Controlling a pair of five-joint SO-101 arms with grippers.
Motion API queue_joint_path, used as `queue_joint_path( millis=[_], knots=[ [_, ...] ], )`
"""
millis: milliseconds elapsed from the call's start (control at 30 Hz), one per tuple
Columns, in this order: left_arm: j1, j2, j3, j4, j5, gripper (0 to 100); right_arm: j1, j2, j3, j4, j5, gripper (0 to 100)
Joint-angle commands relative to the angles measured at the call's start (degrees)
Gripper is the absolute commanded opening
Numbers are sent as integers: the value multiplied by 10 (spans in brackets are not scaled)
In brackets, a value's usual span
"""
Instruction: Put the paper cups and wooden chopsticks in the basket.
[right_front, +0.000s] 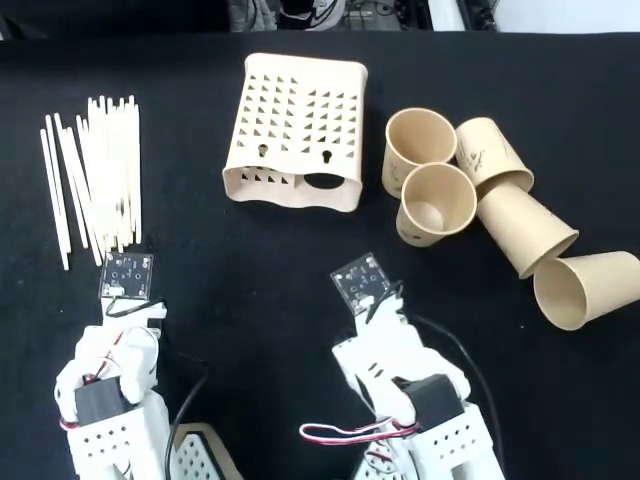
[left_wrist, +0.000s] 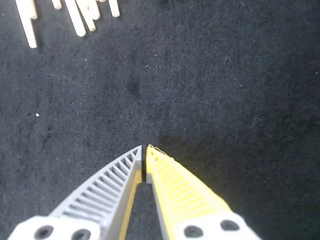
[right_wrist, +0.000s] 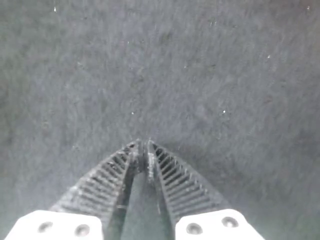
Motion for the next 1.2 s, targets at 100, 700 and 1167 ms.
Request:
queue_joint_path(
  millis=[100,700,1167],
  knots=[
    [3,-1,10,3,-4,33,1,-36,0,-99,-5,14],
    [3,-1,10,3,-4,33,62,-35,0,-187,12,15],
    [3,-1,10,3,-4,33,131,-35,0,-159,237,15]
  ],
)
